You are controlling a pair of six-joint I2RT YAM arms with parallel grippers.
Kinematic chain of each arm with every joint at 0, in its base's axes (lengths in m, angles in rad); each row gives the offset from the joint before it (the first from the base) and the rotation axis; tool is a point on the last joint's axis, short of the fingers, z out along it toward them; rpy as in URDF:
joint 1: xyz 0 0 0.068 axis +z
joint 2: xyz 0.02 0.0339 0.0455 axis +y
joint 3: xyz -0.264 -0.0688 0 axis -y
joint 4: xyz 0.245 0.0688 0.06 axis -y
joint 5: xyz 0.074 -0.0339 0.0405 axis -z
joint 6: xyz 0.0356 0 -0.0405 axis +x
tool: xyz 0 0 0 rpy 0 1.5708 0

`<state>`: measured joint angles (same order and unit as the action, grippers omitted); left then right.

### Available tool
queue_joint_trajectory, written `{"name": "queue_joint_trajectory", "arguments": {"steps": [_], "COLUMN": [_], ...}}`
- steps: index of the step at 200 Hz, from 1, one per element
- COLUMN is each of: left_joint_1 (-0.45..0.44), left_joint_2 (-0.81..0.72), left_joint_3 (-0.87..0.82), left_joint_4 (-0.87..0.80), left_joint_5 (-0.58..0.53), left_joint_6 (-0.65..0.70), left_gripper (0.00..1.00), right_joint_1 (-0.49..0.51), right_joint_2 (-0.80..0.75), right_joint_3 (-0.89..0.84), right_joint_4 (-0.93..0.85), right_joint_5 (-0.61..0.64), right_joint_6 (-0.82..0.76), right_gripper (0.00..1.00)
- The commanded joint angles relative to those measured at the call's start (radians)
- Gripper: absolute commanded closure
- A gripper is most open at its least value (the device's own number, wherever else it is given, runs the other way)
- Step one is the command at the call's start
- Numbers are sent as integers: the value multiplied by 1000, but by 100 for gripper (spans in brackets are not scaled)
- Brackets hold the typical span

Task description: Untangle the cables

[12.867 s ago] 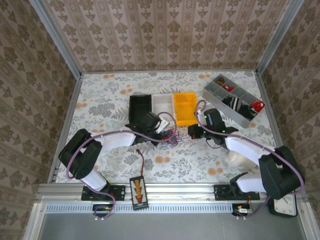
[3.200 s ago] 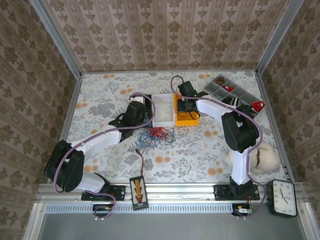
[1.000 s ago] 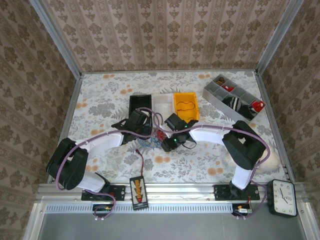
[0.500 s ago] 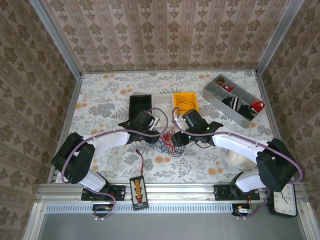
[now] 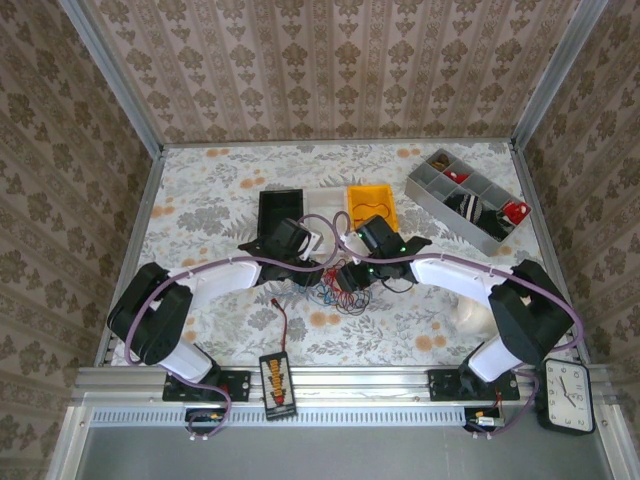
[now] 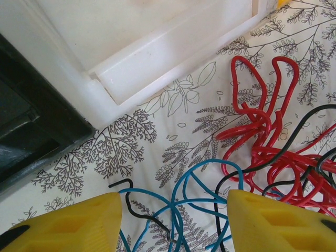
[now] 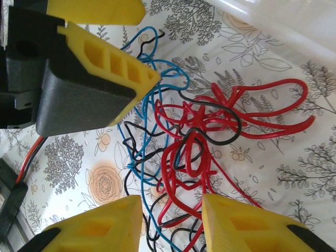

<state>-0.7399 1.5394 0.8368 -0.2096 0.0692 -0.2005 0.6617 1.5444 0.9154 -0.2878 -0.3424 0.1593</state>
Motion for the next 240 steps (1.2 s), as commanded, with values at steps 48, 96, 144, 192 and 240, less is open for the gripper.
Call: {"name": "queue_joint_trajectory", "arguments": {"steps": [48,96,144,192,240], "left_joint_1": [-3,-4,-3,-4,-4], "left_joint_2": [12,10,-4,4,13], "left_joint_3": [23,24,28,42,51], "left_joint_4": [-3,-5,-13,-21,-14], "left_joint_5": [12,17,36,46,57], "left_joint_6": [18,19,39,51,53], "left_gripper": [45,45,45,45,45], "right_joint_1": [12,13,10,11,13], "right_joint_2": [25,57,55,74,118], "right_joint_3": [12,11,10,17,33], "right_joint_4": [-8,21,19,18,18], "right_joint_5": [-64,-41,-21,-41,-41], "right_joint_6": [-15,-5,-15,-7,-9], "right_gripper": [67,74,84,70,69]}}
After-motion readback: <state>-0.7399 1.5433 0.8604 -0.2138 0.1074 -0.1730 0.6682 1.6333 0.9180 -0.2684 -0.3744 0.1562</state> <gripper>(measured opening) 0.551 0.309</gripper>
